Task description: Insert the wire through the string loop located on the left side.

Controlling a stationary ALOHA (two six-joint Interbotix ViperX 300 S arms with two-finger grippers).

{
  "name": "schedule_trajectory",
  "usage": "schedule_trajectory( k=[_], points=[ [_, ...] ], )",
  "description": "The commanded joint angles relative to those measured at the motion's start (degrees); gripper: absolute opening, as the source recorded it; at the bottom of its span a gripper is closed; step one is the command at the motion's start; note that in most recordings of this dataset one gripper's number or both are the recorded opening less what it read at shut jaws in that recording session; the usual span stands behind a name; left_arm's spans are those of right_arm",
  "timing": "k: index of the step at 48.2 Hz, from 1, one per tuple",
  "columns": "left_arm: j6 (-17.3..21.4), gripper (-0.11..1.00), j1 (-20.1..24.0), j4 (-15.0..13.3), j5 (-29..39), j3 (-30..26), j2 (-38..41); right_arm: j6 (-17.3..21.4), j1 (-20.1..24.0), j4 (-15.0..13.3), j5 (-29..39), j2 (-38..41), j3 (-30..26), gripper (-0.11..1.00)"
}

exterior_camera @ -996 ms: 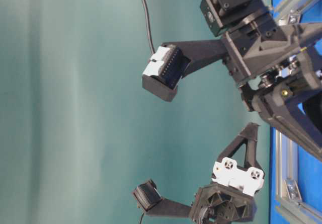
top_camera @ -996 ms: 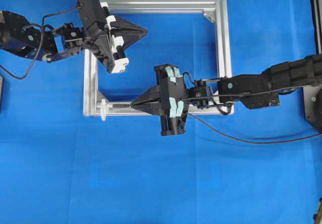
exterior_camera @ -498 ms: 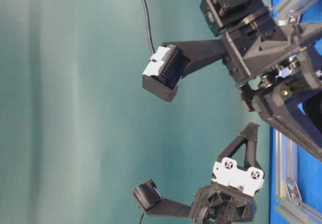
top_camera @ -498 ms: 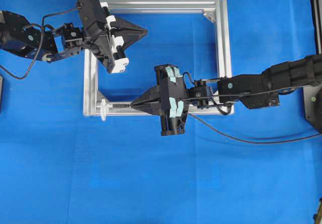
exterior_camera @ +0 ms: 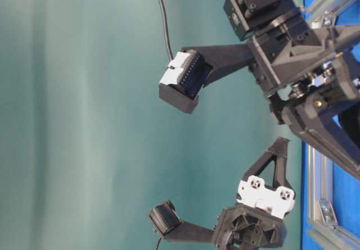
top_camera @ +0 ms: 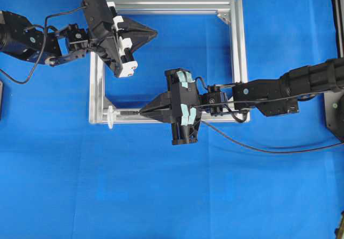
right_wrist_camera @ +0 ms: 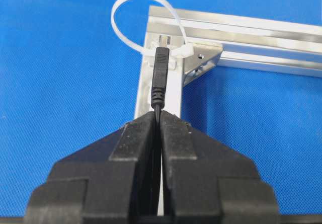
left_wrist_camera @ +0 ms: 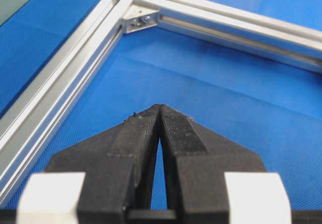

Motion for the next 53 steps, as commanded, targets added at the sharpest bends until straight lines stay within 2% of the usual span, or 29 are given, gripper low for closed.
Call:
schedule_trajectory(
  k=[1, 13, 36, 53],
  points=[
    [0.0, 0.00, 0.2, 0.2, -0.3, -0.4, -1.8, 0.0, 0.2, 0.0, -0.6, -0.9, -1.1, 0.00],
    [0.0, 0.00, 0.3, 0.2, -0.3, -0.4, -1.8, 0.0, 0.4, 0.0, -0.5, -0.5, -1.8, 0.00],
    [0.0, 0.00, 0.4, 0.2, -0.3, -0.4, -1.8, -0.2, 0.3, 0.0, 3.3, 4.4, -11.4, 0.00],
    [0.0, 0.00, 0.4, 0.2, -0.3, -0.4, -1.8, -0.2, 0.2, 0.0, 4.2, 6.2, -14.7, 0.00]
  ],
)
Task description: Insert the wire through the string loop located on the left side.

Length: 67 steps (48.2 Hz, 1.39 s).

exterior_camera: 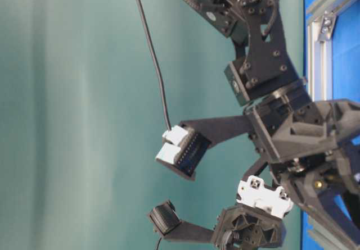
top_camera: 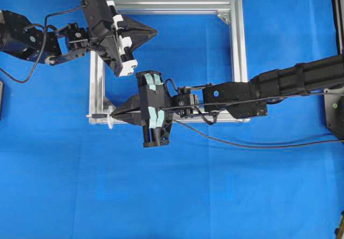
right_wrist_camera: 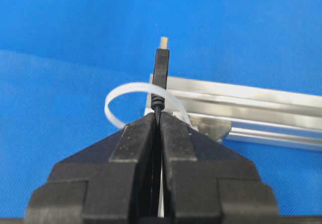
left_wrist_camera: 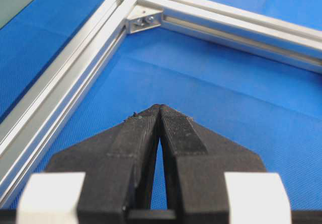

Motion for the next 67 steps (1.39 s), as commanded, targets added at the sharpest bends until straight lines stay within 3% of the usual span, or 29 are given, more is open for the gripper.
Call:
schedule_trajectory(
  k=[1, 21, 55, 67],
  points=[
    [0.0, 0.00, 0.2, 0.2, -0.3, -0.4, -1.8, 0.1, -0.1, 0.0, -0.2, -1.1, -1.3, 0.00],
    [0.3, 0.00, 0.2, 0.2, -0.4, 1.7, -3.3, 0.1, -0.1, 0.1, -0.2, -1.1, -1.1, 0.00],
    [-0.1, 0.00, 1.8, 0.3, -1.3, 24.7, -24.5, 0.0, -0.2, 0.1, -0.2, -1.0, -1.1, 0.00],
    [-0.7, 0.00, 2.3, 0.2, -0.6, 28.0, -30.0, 0.0, -0.2, 0.1, -0.3, -1.1, -1.1, 0.00]
  ],
)
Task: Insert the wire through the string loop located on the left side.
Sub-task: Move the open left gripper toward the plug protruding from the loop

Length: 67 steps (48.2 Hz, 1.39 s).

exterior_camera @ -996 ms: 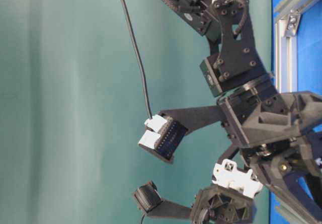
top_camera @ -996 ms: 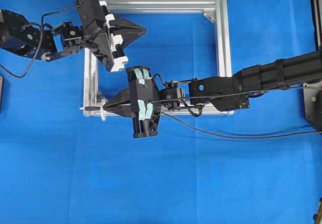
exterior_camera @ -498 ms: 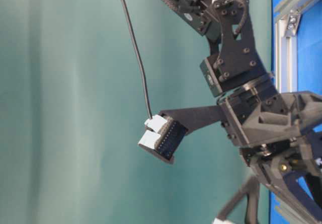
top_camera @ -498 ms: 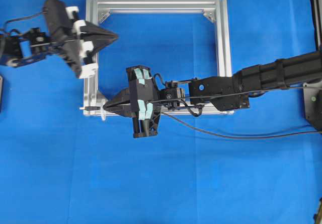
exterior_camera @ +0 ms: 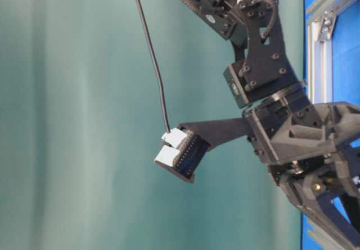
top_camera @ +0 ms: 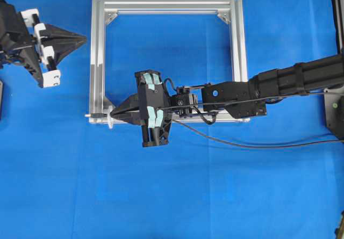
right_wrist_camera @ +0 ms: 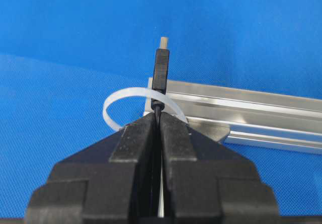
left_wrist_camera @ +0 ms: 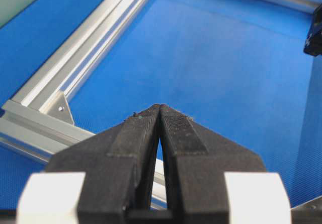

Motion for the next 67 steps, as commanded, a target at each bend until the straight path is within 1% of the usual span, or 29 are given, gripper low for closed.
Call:
schedule_trajectory(
  k=[1, 8, 14, 21, 22, 26, 35, 44, 64, 67],
  points=[
    [-0.5, 0.00, 0.1, 0.2, 0.1, 0.1, -1.5, 0.1, -0.3, 0.1, -0.2, -1.1, -0.9, 0.00],
    [-1.4, 0.00, -1.8, 0.4, 1.2, 0.2, -1.7, 0.1, -0.2, 0.1, -0.2, -1.1, -0.9, 0.00],
    [-1.5, 0.00, -7.0, 0.6, 1.7, 0.2, -1.9, 0.1, -0.2, 0.1, -0.2, -1.1, -0.8, 0.00],
    [-1.5, 0.00, -14.8, 0.6, 1.7, 0.4, -3.3, 0.1, -0.3, 0.1, -0.2, -1.1, -0.8, 0.00],
    [-1.5, 0.00, -16.5, 0.5, 1.7, 0.4, -3.6, 0.1, -0.3, 0.1, -0.2, -1.1, -0.9, 0.00],
    [-1.4, 0.00, -20.5, 0.6, 1.7, 0.5, -4.6, 0.1, -0.3, 0.1, -0.2, -1.1, -0.9, 0.00],
    [-1.4, 0.00, -26.0, 0.5, 1.7, 0.8, -5.4, 0.1, -0.3, 0.1, -0.2, -1.1, -0.9, 0.00],
    [-1.4, 0.00, -28.0, 0.6, 1.8, 0.4, -4.9, 0.1, -0.3, 0.1, -0.3, -1.1, -0.9, 0.00],
    [-1.5, 0.01, -28.0, 0.5, 2.2, 0.3, -4.7, 0.1, -0.3, 0.1, -0.3, -1.1, -0.9, 0.00],
    [-1.4, 0.05, -28.0, 0.6, 2.2, 0.3, -4.7, 0.1, -0.3, 0.1, -0.3, -1.1, -0.9, 0.00]
  ],
)
